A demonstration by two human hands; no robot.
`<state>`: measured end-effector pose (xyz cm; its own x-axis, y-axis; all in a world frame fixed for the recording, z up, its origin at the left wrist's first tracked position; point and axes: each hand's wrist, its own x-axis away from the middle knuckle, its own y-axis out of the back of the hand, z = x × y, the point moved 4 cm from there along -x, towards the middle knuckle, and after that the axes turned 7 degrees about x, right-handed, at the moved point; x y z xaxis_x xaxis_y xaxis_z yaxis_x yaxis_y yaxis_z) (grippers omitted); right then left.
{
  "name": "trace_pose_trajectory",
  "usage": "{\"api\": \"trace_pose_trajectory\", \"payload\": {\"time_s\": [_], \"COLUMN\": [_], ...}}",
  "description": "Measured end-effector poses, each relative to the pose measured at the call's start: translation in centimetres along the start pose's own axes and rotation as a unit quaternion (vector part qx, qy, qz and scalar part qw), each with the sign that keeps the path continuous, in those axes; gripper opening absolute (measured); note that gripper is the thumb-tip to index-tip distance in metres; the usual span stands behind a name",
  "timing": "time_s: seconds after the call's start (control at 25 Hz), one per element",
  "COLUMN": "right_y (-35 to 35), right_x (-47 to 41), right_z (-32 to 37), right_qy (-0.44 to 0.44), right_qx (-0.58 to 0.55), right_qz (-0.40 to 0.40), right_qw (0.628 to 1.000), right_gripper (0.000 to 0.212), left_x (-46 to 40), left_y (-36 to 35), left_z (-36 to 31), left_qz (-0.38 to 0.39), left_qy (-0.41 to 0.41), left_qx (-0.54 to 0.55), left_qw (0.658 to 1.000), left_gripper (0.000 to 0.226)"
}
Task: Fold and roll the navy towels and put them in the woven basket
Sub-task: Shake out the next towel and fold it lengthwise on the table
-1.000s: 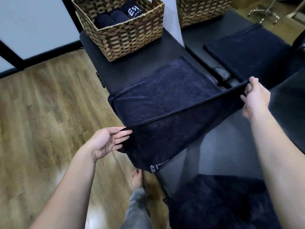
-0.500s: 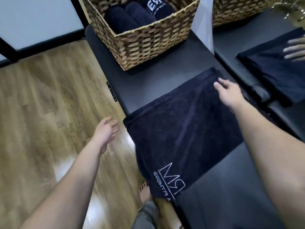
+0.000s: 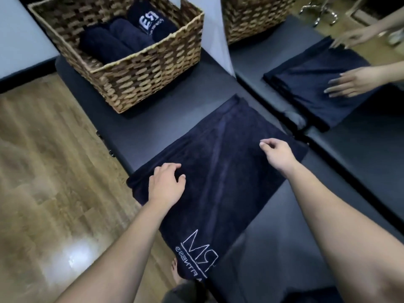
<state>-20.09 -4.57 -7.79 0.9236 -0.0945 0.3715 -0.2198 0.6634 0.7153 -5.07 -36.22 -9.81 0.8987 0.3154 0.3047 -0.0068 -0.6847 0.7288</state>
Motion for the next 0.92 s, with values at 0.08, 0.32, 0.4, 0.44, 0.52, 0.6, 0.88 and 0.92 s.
{"api": "trace_pose_trajectory", "payload": {"time_s": [0.08, 0.32, 0.4, 0.44, 0.52, 0.6, 0.88, 0.92], "right_y": [1.3, 1.6, 1.0, 0.4, -1.1, -2.0, -2.8, -2.4], "right_x": [-0.5, -5.1, -7.8, -9.6, -12.6, -14.9, -17.9, -18.1], "right_z": [-0.5, 0.6, 1.5, 2.2, 4.0, 5.3, 6.4, 6.5], "right_qy": [0.006, 0.003, -0.009, -0.014, -0.024, -0.057, -0.058, -0.032], "right_qx": [0.01, 0.046, 0.032, 0.037, 0.068, 0.106, 0.102, 0.061], "right_qz": [-0.013, -0.014, -0.037, -0.048, -0.053, -0.044, -0.046, -0.063], "right_qw": [1.0, 0.999, 0.999, 0.998, 0.996, 0.992, 0.992, 0.996], "right_gripper": [0.025, 0.03, 0.036, 0.04, 0.049, 0.053, 0.009, 0.009], "left_x": [-0.7, -7.1, -10.3, -12.0, -14.0, -15.0, -15.0, -15.1], "left_y": [-1.6, -3.7, -3.9, -4.1, -4.4, -4.6, -4.6, -4.1], "left_z": [-1.6, -5.4, -6.8, -7.4, -7.8, -7.9, -6.8, -6.5], "left_qz": [0.037, 0.031, 0.039, 0.055, 0.099, 0.126, 0.152, 0.138], "left_qy": [0.003, 0.021, 0.01, 0.006, -0.009, -0.036, -0.019, -0.019], "left_qx": [-0.018, -0.062, -0.07, -0.078, -0.116, -0.144, -0.031, -0.009], "left_qw": [0.999, 0.997, 0.997, 0.995, 0.988, 0.981, 0.988, 0.99], "left_gripper": [0.047, 0.056, 0.057, 0.055, 0.051, 0.046, 0.036, 0.035]}}
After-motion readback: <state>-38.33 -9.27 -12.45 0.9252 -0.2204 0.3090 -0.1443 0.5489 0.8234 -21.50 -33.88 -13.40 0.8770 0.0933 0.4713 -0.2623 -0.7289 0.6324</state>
